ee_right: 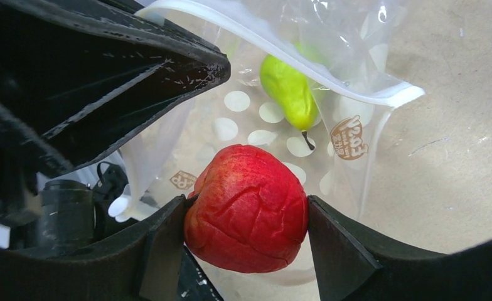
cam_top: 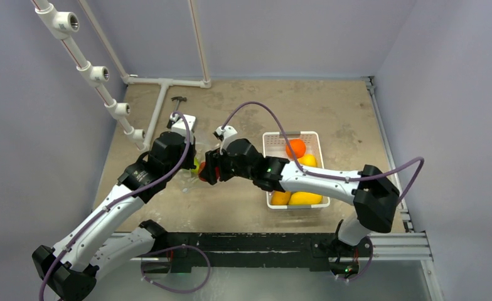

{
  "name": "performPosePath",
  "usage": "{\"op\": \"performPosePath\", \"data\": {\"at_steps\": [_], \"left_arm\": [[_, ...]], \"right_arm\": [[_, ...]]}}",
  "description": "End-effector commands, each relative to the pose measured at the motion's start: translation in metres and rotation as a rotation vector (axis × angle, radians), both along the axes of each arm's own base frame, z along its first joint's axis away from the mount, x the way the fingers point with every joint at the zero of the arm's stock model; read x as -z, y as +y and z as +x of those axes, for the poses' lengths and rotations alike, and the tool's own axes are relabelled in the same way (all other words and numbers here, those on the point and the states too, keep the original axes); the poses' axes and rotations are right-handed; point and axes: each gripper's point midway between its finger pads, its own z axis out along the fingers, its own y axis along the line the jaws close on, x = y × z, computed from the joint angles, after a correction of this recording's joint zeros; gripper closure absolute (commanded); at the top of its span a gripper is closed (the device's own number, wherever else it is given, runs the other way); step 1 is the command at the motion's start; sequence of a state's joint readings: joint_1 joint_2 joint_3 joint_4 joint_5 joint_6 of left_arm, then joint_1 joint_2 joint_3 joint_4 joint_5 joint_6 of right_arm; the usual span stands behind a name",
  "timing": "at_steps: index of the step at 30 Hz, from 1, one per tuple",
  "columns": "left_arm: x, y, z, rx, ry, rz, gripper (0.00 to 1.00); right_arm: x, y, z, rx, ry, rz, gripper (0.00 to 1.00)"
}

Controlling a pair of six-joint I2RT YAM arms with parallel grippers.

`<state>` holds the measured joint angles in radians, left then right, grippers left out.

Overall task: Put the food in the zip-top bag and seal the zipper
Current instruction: Place the fake fruit in the zipper food storage bag.

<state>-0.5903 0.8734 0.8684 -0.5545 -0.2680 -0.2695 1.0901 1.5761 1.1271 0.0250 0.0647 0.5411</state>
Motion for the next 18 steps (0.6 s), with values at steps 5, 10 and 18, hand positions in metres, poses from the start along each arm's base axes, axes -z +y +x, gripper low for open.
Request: {"op": "performPosePath", "data": {"at_steps": [5, 10, 18], "left_arm": [[-0.007, -0.005, 0.005, 0.008, -0.032, -0.025, 1.0], [-0.006, -0.004, 0.005, 0.005, -0.033, -0.022, 1.0], [-0.006, -0.004, 0.005, 0.002, -0.033, -0.021, 1.0]], "right_arm": [[-0.029, 0.031, 0.016, 0.06, -0.067, 0.078, 0.48], [-0.027, 0.036, 0.022, 0.086, -0.061, 0.075, 0.25], [-0.031, 0.034, 0.021, 0.088, -0.061, 0.084, 0.09]]}}
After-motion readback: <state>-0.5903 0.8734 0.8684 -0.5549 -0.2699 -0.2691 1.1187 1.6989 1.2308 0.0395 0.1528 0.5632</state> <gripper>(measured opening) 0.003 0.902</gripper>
